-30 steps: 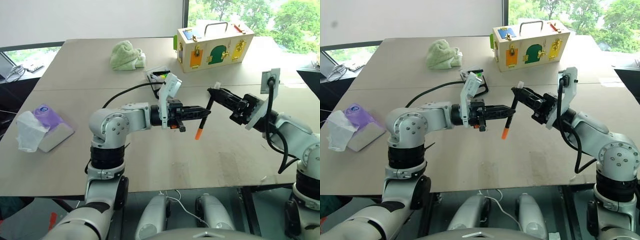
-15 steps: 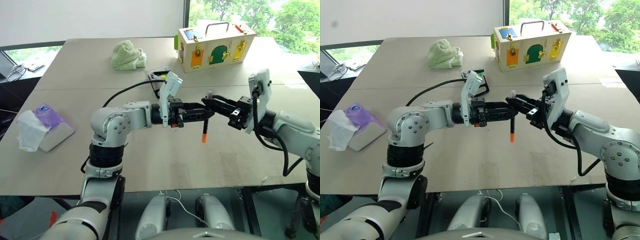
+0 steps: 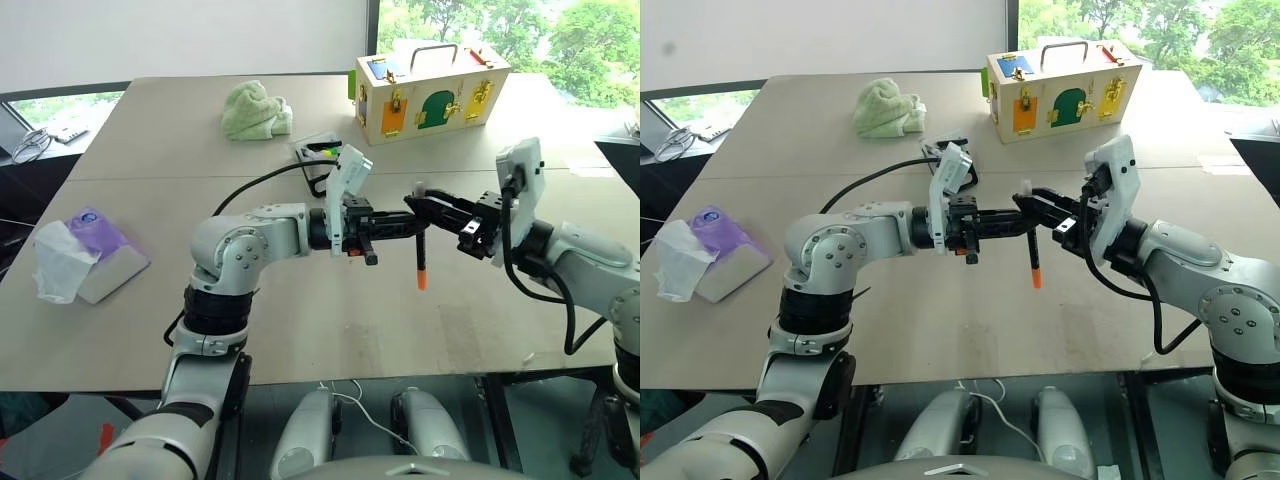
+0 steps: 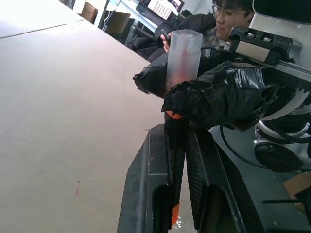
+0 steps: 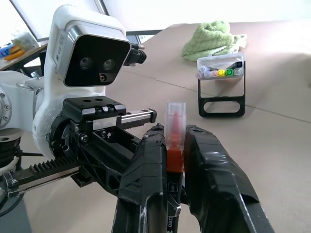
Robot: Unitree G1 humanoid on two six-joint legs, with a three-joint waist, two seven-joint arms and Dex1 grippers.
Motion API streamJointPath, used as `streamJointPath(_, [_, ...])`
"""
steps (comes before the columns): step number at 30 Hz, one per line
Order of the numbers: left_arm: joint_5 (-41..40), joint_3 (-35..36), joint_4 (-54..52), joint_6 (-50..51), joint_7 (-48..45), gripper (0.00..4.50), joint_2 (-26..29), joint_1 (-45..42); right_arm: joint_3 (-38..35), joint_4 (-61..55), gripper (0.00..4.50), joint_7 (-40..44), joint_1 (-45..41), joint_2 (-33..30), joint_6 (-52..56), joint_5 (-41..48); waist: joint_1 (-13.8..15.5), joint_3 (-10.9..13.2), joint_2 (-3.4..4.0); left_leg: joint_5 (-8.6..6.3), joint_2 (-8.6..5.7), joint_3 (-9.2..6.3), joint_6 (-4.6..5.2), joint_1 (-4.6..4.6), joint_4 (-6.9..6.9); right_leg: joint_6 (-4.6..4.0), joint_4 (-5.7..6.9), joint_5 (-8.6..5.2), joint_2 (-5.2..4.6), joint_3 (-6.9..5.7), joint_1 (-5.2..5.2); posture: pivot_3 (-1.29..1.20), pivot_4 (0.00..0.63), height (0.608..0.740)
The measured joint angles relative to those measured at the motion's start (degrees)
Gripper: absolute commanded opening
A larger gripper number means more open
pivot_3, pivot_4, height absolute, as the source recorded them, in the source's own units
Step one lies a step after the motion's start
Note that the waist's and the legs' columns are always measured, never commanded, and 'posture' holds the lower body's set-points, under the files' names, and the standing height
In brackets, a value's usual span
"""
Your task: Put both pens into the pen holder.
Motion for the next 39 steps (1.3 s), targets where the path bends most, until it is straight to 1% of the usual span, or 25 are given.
streamJointPath(1, [0.9,0.1,0.1,-1.5,0.3,0.0,-0.1,0.1,-0.4,0.0,1.86,0.6,-0.1,0.0,-0.5,0.1,0.0,0.0,0.0,0.0,0.0,0.0,0.0,0.0,0.0,0.0,0.0,0.0,-0.01,0.0,0.0,0.0,0.15,0.74])
streamJointPath(2, [3.7,1.2,1.1,-6.7,2.2,0.0,-0.4,0.7,-1.4,-0.3,2.47,1.5,-1.0,-0.3,-1.5,0.0,-0.1,0.0,0.0,0.0,0.01,0.01,0.0,0.02,-0.01,0.0,0.0,0.0,-0.06,0.02,0.0,0.0,0.15,0.74])
streamJointPath(3, [4.1,1.4,1.3,-7.2,2.4,0.0,-0.5,0.8,-1.5,-0.3,2.78,1.5,-1.1,-0.4,-1.6,0.0,-0.1,0.0,0.0,0.0,0.01,0.01,0.0,0.02,-0.01,0.0,0.0,0.0,-0.06,0.02,-0.01,0.0,0.15,0.74])
streamJointPath(4, [7.6,2.1,2.6,-13.8,4.0,0.0,-1.0,1.5,-2.5,-0.5,3.2,1.8,-1.3,-1.9,-2.1,-1.4,0.1,0.0,0.0,0.0,0.01,-0.02,0.0,0.01,-0.01,0.0,-0.01,0.0,-0.07,0.02,0.0,0.0,0.15,0.74])
streamJointPath(5, [10.7,2.2,3.7,-19.2,5.3,0.0,-1.3,1.9,-3.4,-0.6,3.5,2.2,-0.9,-3.4,-2.3,-2.2,0.2,0.0,0.0,0.0,0.01,-0.02,0.0,-0.01,-0.01,-0.01,-0.02,0.0,-0.08,0.02,0.0,0.0,0.15,0.74])
streamJointPath(6, [12.8,2.4,4.7,-22.8,6.3,0.0,-1.4,1.9,-4.2,-0.6,3.58,2.7,-0.3,-4.3,-2.6,-2.6,0.4,0.0,-0.02,0.0,0.0,-0.04,0.0,-0.03,-0.01,-0.01,-0.05,0.0,-0.14,0.02,0.0,0.0,0.15,0.74])
streamJointPath(8, [19.0,3.7,8.1,-33.9,8.3,0.0,-1.0,1.7,-6.4,-1.1,3.58,4.6,2.2,-5.4,-3.0,-2.9,0.9,0.0,-0.03,0.0,0.0,-0.03,0.0,-0.05,-0.02,-0.01,-0.08,0.0,-0.18,0.04,0.0,0.0,0.15,0.74])
streamJointPath(10, [23.6,3.7,11.5,-43.4,8.0,0.0,0.1,0.9,-6.9,-2.3,3.58,6.0,4.2,-6.0,-3.3,-3.3,1.1,0.0,-0.03,-0.01,0.0,0.01,0.0,-0.06,-0.04,-0.01,-0.11,0.0,-0.21,0.05,-0.02,0.0,0.15,0.74])
streamJointPath(14, [34.2,2.5,20.4,-70.1,5.7,0.0,3.4,-2.6,-6.6,-6.1,3.58,8.7,8.7,-6.6,-5.8,-7.8,1.5,0.0,-0.04,-0.03,0.0,0.01,0.03,-0.08,-0.05,0.0,-0.18,0.01,-0.23,0.02,-0.01,0.0,0.15,0.74])
streamJointPath(15, [37.2,1.2,23.6,-78.9,4.4,0.0,5.1,-3.0,-5.8,-7.2,3.58,9.7,10.4,-6.9,-7.2,-10.3,1.5,0.0,-0.03,-0.03,-0.02,0.05,0.04,-0.06,-0.08,0.0,-0.19,0.01,-0.22,0.0,0.0,0.0,0.15,0.74])
streamJointPath(16, [39.3,0.5,26.3,-85.3,3.3,0.0,6.0,-3.1,-5.0,-7.7,3.58,10.5,11.7,-6.9,-8.2,-12.6,1.5,0.0,-0.02,-0.04,-0.03,0.07,0.06,-0.04,-0.08,0.0,-0.19,0.01,-0.26,0.0,0.01,0.0,0.15,0.74])
streamJointPath(18, [42.6,-1.8,34.2,-97.4,1.4,0.0,6.3,-4.0,-3.5,-8.6,3.58,12.0,13.5,-6.8,-10.5,-17.0,1.6,0.0,-0.03,-0.05,-0.05,0.06,0.09,-0.07,-0.04,0.01,-0.2,0.01,-0.26,-0.09,0.01,0.0,0.15,0.74])
streamJointPath(20, [44.7,-3.3,39.9,-103.2,0.9,0.0,6.4,-5.2,-2.9,-8.8,3.58,12.6,13.8,-6.7,-11.7,-18.7,1.5,0.0,-0.06,-0.06,-0.06,0.06,0.1,-0.07,-0.01,0.02,-0.19,0.02,-0.18,-0.15,0.01,0.0,0.15,0.74])
streamJointPath(21, [46.6,-4.4,46.4,-108.1,1.0,0.0,6.5,-7.5,-2.8,-8.9,3.58,13.1,14.2,-6.4,-12.4,-19.8,1.5,0.0,-0.09,-0.06,-0.06,0.05,0.11,-0.07,-0.01,0.03,-0.17,0.02,-0.07,-0.2,0.01,0.0,0.15,0.74])
streamJointPath(25, [53.1,-6.3,64.5,-117.6,3.8,0.0,7.7,-16.0,-2.5,-9.2,3.58,14.2,15.9,-6.2,-13.4,-21.8,1.4,0.1,-0.23,-0.06,-0.07,0.02,0.11,-0.08,-0.01,0.04,-0.12,0.01,-0.03,-0.27,0.01,0.0,0.15,0.74])
streamJointPath(27, [56.4,-7.3,70.1,-120.3,6.7,0.0,8.1,-19.3,-2.6,-9.5,3.58,14.3,16.6,-6.2,-13.5,-22.2,1.3,0.1,-0.24,-0.1,-0.09,0.06,0.17,-0.08,-0.01,0.07,-0.13,0.01,-0.05,-0.24,0.0,0.0,0.15,0.74])
streamJointPath(34, [63.9,-9.8,78.8,-121.9,14.9,0.0,9.2,-21.3,-3.0,-11.4,3.58,13.4,18.8,-6.2,-13.3,-22.7,1.3,0.1,-0.26,-0.12,-0.08,0.05,0.19,-0.08,0.0,0.09,-0.11,0.0,-0.05,-0.27,0.0,0.0,0.15,0.74])
streamJointPath(39, [66.8,-10.6,81.0,-121.1,18.8,0.0,9.7,-22.4,-3.0,-12.0,3.58,12.6,18.8,-6.2,-13.2,-22.7,1.3,0.2,-0.29,-0.12,-0.08,0.06,0.19,-0.08,0.02,0.1,-0.08,0.0,-0.05,-0.27,0.0,0.0,0.15,0.74])
